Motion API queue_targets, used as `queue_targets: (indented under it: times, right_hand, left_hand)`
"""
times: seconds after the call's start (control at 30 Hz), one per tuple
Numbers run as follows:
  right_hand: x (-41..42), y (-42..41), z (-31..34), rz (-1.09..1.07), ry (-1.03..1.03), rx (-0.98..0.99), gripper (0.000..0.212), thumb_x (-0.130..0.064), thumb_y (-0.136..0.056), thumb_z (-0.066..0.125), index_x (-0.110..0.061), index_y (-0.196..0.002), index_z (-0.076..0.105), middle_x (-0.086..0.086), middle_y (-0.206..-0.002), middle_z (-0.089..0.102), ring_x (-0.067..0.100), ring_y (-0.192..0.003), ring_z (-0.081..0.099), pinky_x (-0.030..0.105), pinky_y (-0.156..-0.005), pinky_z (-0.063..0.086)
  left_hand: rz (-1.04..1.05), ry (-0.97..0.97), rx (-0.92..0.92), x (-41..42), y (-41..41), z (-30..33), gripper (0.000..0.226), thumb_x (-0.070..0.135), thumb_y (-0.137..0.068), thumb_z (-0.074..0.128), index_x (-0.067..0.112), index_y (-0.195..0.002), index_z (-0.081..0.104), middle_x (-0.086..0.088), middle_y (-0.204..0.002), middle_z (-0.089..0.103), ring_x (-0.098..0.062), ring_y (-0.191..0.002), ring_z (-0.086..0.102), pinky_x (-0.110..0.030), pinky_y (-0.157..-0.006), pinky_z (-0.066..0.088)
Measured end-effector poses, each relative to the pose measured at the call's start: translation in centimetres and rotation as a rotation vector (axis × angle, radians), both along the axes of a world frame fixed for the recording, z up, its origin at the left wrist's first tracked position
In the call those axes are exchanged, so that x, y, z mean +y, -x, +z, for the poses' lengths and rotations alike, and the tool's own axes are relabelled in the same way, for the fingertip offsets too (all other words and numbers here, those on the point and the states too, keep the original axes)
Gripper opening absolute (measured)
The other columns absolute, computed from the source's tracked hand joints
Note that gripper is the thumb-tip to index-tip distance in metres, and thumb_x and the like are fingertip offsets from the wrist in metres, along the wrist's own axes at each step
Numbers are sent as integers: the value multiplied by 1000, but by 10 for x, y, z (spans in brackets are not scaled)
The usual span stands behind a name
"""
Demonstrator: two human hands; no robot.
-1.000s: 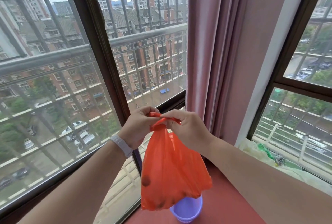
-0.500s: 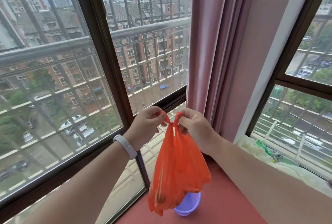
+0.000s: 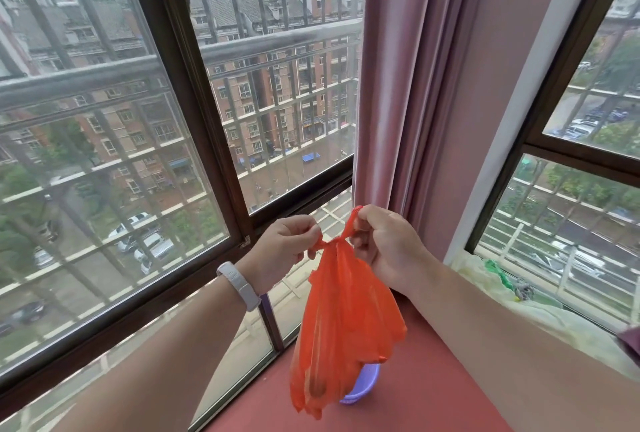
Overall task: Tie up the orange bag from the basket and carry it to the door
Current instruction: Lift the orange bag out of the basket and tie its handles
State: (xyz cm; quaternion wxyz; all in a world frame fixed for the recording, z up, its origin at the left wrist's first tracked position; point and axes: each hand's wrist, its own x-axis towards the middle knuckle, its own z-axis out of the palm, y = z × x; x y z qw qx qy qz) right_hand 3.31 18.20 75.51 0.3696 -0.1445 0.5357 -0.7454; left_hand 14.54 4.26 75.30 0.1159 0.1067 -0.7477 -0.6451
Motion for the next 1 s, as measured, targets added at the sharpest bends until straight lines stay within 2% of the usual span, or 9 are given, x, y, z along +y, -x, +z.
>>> queue_targets:
  times: [0.1,0.17,0.27,0.37,0.5,0.57,0.67,0.77,1.0]
  right_hand:
    - [3,9,-3,-41,-61,36,33,-7,-87,49,-13,-54,50,4,-58,52,12,-48,41,23,-42,28]
    - [5,15,-4,-78,-73,38,38,-9,-88,51,-13,-51,47,5,-56,50,13,-47,39,22,-41,28]
    - [9,25,-5,-167,-91,27,40,-8,-86,51,-14,-48,43,5,-53,45,12,-45,35,22,-40,24]
    - [16,37,-2,-226,-113,22,41,-11,-83,53,-17,-44,42,3,-51,43,14,-44,33,22,-38,22]
    - [21,47,6,-259,-131,2,45,-13,-82,51,-19,-39,41,1,-44,41,14,-43,29,22,-40,18]
    - [22,49,8,-288,-117,-16,39,-11,-81,50,-18,-44,41,-1,-43,39,13,-43,29,23,-42,15]
    - [27,55,11,-350,-93,-52,32,-8,-80,48,-17,-51,40,-3,-41,36,12,-42,28,21,-42,13]
    - [32,64,16,-378,-87,-50,33,-10,-78,48,-18,-48,37,-2,-42,36,13,-41,27,21,-43,13]
    - [22,68,31,-261,-47,26,32,-11,-79,50,-17,-49,41,2,-52,38,13,-43,31,24,-43,19]
  left_hand:
    - [100,283,-113,-4,0,-14,29,12,-96,51,6,-68,58,-3,-60,53,-2,-44,42,-13,-47,34]
    - [115,454,-168,-11,-1,-27,31,16,-95,51,6,-67,57,-4,-62,52,-3,-47,41,-17,-48,36]
    - [95,602,-237,-21,-8,-52,32,18,-95,52,11,-63,53,4,-62,49,-11,-58,44,-30,-59,42]
    - [108,703,-294,-34,-15,-73,39,19,-95,51,23,-57,45,6,-61,47,-11,-57,43,-31,-60,40]
    - [130,789,-404,-47,-22,-94,39,24,-95,50,23,-57,42,7,-58,49,-13,-57,46,-28,-63,36]
    - [125,820,-463,-52,-25,-104,39,27,-95,49,23,-57,41,6,-57,49,-16,-59,49,-30,-62,37]
    - [130,820,-562,-61,-38,-123,35,28,-94,48,19,-60,45,4,-59,51,-22,-65,52,-33,-60,39]
    - [163,806,-648,-67,-56,-140,38,26,-94,49,22,-57,43,6,-59,50,-22,-65,50,-33,-61,38]
    - [245,877,-646,-77,-48,-124,33,30,-95,46,22,-63,47,2,-69,56,-22,-70,53,-32,-61,36]
